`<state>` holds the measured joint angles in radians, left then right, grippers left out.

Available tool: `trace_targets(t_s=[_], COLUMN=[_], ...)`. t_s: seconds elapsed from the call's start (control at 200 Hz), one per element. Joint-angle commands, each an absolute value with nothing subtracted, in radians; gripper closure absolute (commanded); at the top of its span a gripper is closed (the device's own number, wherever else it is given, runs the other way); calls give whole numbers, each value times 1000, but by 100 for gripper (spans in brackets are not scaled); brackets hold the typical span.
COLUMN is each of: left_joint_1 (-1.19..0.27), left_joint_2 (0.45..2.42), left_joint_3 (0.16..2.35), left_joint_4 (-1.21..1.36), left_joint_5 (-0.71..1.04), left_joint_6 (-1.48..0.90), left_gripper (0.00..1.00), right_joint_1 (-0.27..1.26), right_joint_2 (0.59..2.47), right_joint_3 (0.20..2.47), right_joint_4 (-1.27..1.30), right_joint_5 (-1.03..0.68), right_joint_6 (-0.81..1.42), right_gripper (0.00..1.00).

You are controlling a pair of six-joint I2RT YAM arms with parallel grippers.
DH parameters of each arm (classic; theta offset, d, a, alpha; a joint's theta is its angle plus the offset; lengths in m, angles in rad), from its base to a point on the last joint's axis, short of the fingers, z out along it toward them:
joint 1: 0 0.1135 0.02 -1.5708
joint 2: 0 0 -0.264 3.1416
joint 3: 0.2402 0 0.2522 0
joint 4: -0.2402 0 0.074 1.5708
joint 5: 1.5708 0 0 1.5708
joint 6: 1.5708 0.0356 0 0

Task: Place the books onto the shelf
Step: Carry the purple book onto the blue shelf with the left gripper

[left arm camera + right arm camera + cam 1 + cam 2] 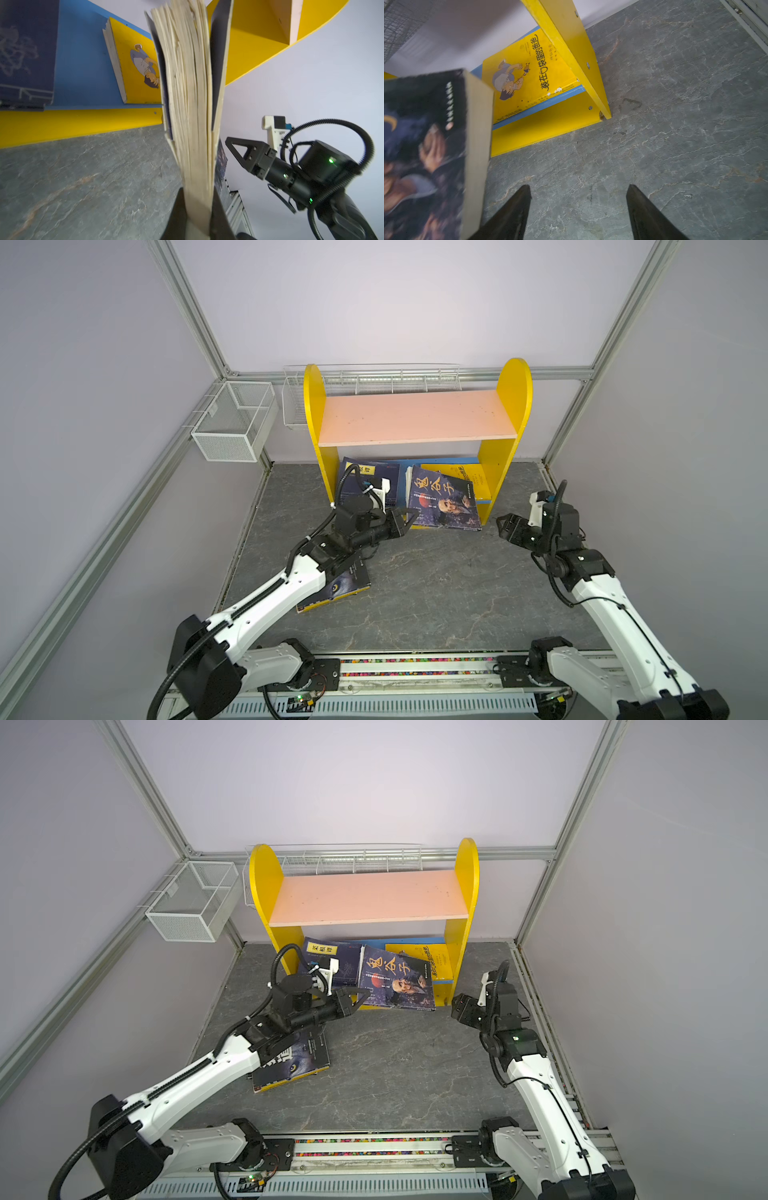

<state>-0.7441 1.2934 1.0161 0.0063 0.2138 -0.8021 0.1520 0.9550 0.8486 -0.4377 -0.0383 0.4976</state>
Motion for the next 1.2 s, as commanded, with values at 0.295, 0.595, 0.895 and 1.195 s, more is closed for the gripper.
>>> trace_targets(t_s=[0.295, 0.595, 0.895, 1.195], left_joint_1=[-749, -741, -715, -716], left_joint_2=[1615, 1786, 1848, 1888], left_joint_3=[1306, 1459, 1479, 1494], left_joint_4=[239, 143, 176, 154], left_joint_5=[144, 191, 247, 260], left_joint_6=[-783, -820, -849, -836], left_gripper=[100, 100, 100, 100], right_joint_1=[151, 150, 150, 150], right_joint_2=[878, 890, 902, 903], right_joint_3=[861, 867, 872, 873], right_joint_4=[-503, -514, -522, -524], right_joint_5=[-36, -38, -37, -37], right_joint_6=[476, 460, 453, 450], right_gripper=[24, 24, 24, 24])
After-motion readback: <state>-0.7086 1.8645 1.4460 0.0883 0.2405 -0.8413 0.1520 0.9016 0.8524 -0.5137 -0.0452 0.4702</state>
